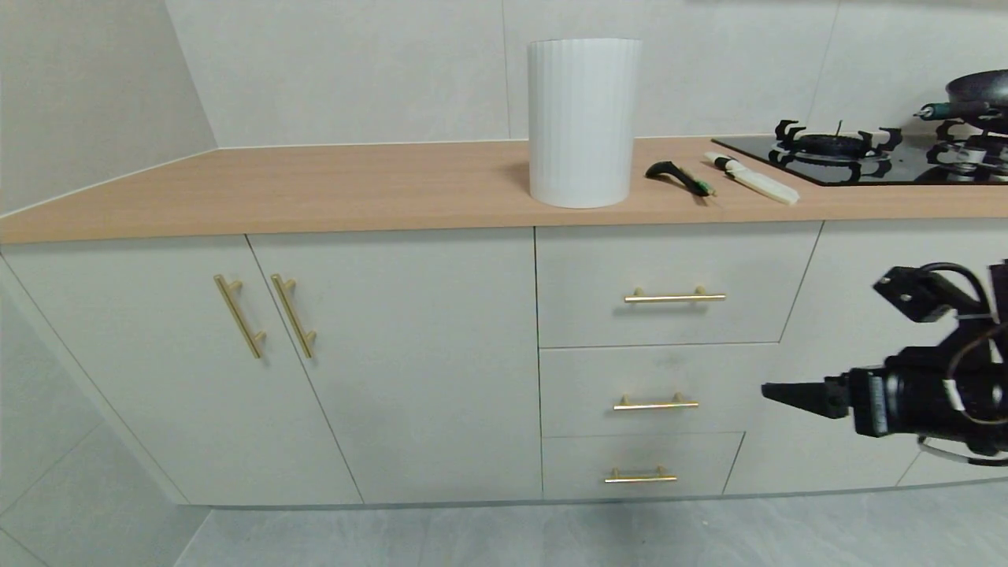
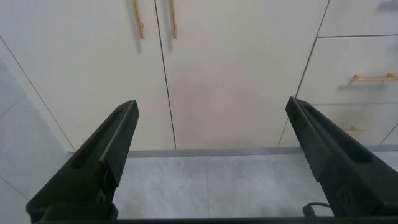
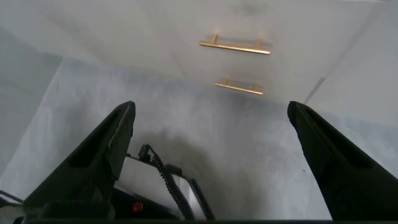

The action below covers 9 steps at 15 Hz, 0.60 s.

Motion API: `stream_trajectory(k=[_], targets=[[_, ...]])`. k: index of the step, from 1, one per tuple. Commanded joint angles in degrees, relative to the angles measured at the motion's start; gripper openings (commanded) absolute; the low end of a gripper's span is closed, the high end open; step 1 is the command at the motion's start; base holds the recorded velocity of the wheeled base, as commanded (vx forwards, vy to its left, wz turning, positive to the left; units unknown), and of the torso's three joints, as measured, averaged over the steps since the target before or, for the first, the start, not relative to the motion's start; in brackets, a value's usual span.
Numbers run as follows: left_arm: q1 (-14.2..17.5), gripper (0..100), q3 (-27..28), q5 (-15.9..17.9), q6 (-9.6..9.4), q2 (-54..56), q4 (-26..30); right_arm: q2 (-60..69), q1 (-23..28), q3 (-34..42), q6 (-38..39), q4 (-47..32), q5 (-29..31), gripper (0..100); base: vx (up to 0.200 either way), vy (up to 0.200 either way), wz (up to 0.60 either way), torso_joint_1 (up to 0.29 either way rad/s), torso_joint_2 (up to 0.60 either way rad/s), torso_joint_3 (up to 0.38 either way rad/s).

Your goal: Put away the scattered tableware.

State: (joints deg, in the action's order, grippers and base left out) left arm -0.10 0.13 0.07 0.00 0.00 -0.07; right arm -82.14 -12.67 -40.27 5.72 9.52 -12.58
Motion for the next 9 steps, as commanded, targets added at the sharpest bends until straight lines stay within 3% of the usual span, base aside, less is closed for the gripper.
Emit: stream_trajectory(k=[1, 6, 9], targets=[[0.01, 100, -0.05, 0.01, 0.00, -0.09, -0.01, -17.79, -2.71, -7.81, -0.18, 1.99, 1.33, 100, 0.000, 0.000, 0.00, 0.000, 0.00, 0.000], [0.01, 100, -0.05, 0.01, 0.00, -0.09, -0.01, -31.41, -3.86, -14.93, -0.09, 5.16, 2.56, 100, 0.000, 0.000, 0.00, 0.000, 0.00, 0.000], [0.01, 100, -0.05, 0.01, 0.00, -0.09, -0.01, -39.06, -5.00, -13.88, 0.08, 13.59, 10.12, 100, 0.000, 0.000, 0.00, 0.000, 0.00, 0.000]])
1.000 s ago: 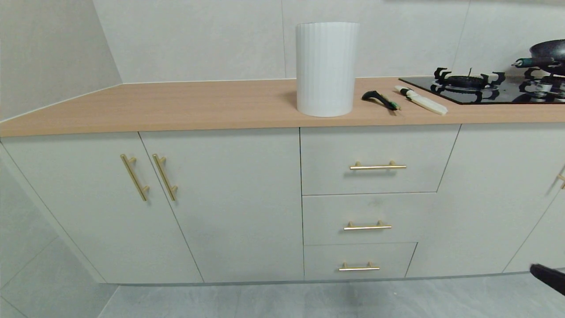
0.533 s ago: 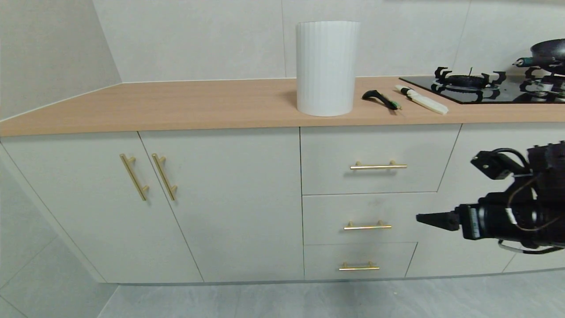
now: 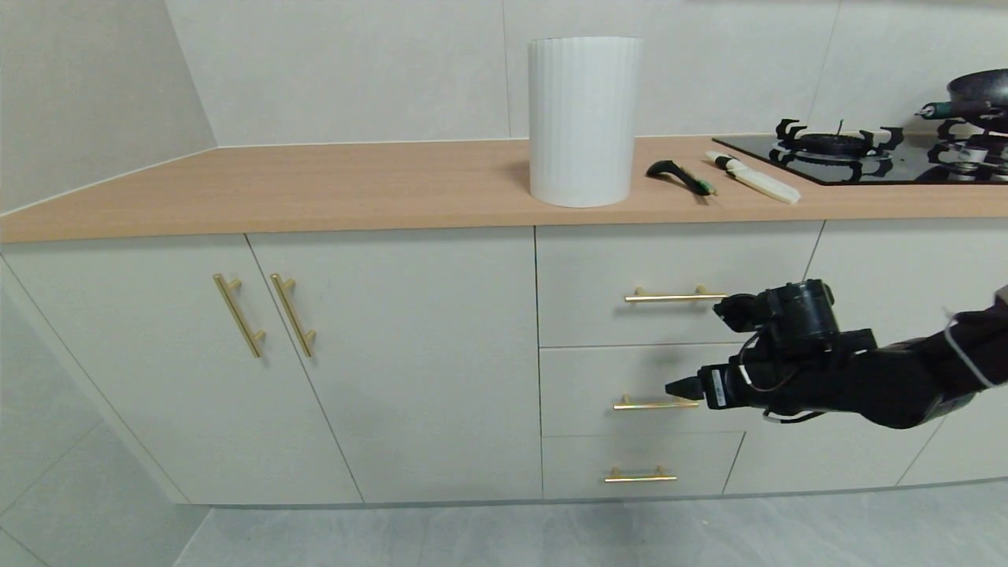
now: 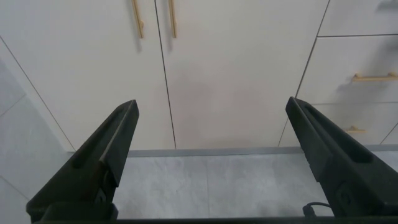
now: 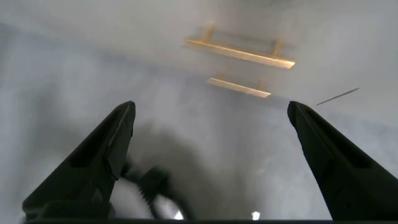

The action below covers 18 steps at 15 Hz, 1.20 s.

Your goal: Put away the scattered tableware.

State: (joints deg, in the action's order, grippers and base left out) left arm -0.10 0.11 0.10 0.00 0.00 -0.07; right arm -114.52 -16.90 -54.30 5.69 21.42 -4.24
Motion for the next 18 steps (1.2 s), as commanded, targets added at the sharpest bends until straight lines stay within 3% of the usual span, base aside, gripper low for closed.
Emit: stream_trajectory(k=[1, 6, 10, 18], targets=[[0.01, 100, 0.07, -0.01, 0.00, -0.09, -0.01, -9.06, -1.39, 2.00, 0.28, 7.76, 4.15, 100, 0.000, 0.000, 0.00, 0.000, 0.00, 0.000], [0.01, 100, -0.02, -0.01, 0.00, -0.09, -0.01, -17.14, -2.18, 2.35, 2.39, 22.53, 9.78, 100, 0.000, 0.000, 0.00, 0.000, 0.00, 0.000], [0.01, 100, -0.02, -0.01, 0.00, -0.09, -0.01, -19.78, -2.18, -1.60, 6.44, 23.32, 11.80, 100, 0.000, 0.000, 0.00, 0.000, 0.00, 0.000], [0.01, 100, 0.07, -0.01, 0.00, -0.09, -0.01, -25.93, -1.82, -8.02, 6.79, 22.88, 15.14, 100, 0.000, 0.000, 0.00, 0.000, 0.00, 0.000]])
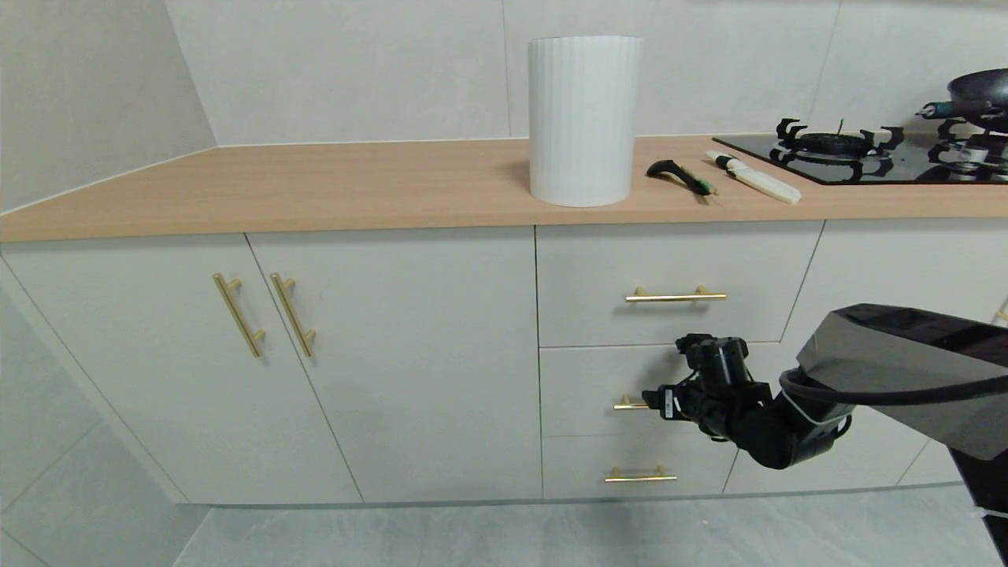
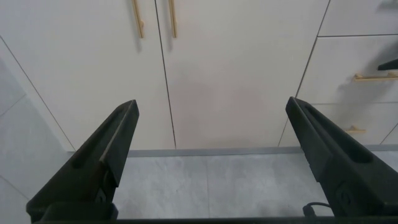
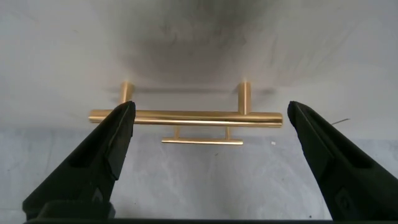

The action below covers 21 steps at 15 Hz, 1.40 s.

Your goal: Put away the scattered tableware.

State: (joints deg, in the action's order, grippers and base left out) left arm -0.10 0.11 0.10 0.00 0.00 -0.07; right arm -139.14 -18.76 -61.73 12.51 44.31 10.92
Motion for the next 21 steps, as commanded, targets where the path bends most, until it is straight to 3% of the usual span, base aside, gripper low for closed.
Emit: stream_trajectory(k=[1, 7, 14, 21], targets=[[0.01, 100, 0.07, -0.01, 0.00, 0.00, -0.01, -1.57, 0.04, -0.67, -0.03, -0.02, 0.06, 100, 0.000, 0.000, 0.00, 0.000, 0.00, 0.000], [0.01, 100, -0.02, -0.01, 0.00, -0.09, -0.01, -2.62, 0.04, -1.99, -0.38, -6.70, -0.02, 100, 0.000, 0.000, 0.00, 0.000, 0.00, 0.000], [0.01, 100, 0.07, -0.01, 0.00, 0.00, -0.01, 4.06, 0.04, 1.70, 1.64, -2.04, -0.11, 100, 0.000, 0.000, 0.00, 0.000, 0.00, 0.000], [0.01, 100, -0.02, -0.01, 0.00, -0.09, -0.01, -2.36, 0.30, -5.42, 1.55, -5.38, 0.94, 100, 0.000, 0.000, 0.00, 0.000, 0.00, 0.000]])
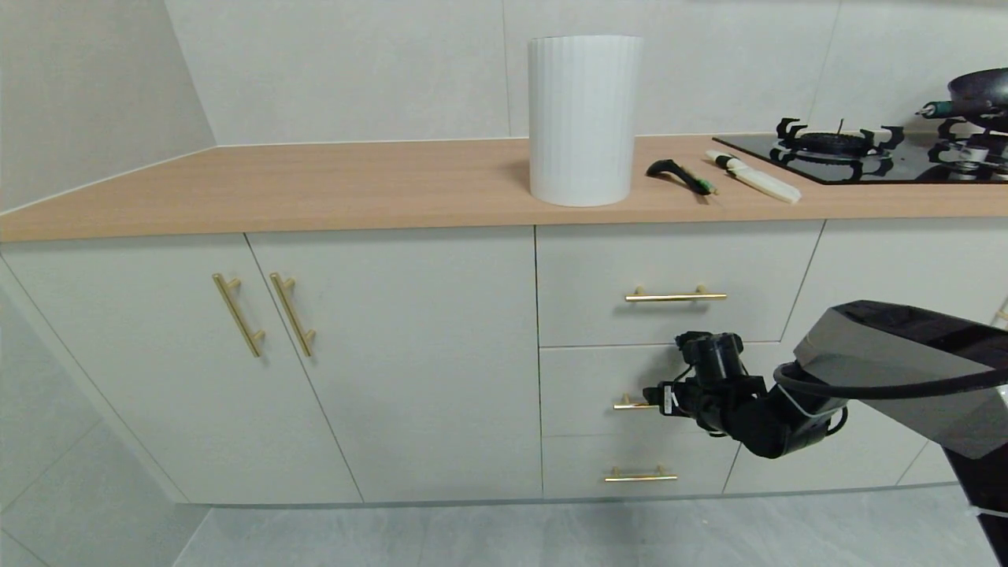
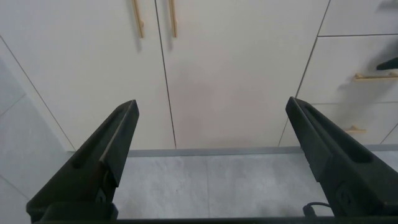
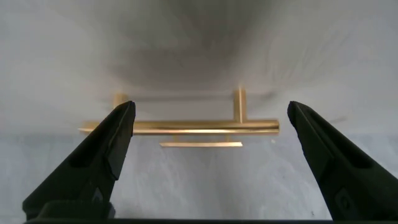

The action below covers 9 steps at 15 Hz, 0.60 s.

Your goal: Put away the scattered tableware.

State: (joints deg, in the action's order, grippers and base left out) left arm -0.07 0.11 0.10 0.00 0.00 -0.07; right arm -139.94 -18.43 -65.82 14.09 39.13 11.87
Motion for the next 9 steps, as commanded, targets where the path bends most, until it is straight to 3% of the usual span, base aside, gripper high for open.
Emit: stream_trajectory(k=[1, 9], targets=[[-0.01, 100, 0.07, -0.01, 0.00, -0.09, -0.01, -2.36, -0.02, -3.18, 0.06, -3.62, -0.01, 100, 0.000, 0.000, 0.00, 0.000, 0.00, 0.000], [-0.01, 100, -0.02, -0.01, 0.00, 0.00, -0.01, -3.59, 0.06, -3.88, -0.03, -5.47, -0.01, 100, 0.000, 0.000, 0.00, 0.000, 0.00, 0.000]])
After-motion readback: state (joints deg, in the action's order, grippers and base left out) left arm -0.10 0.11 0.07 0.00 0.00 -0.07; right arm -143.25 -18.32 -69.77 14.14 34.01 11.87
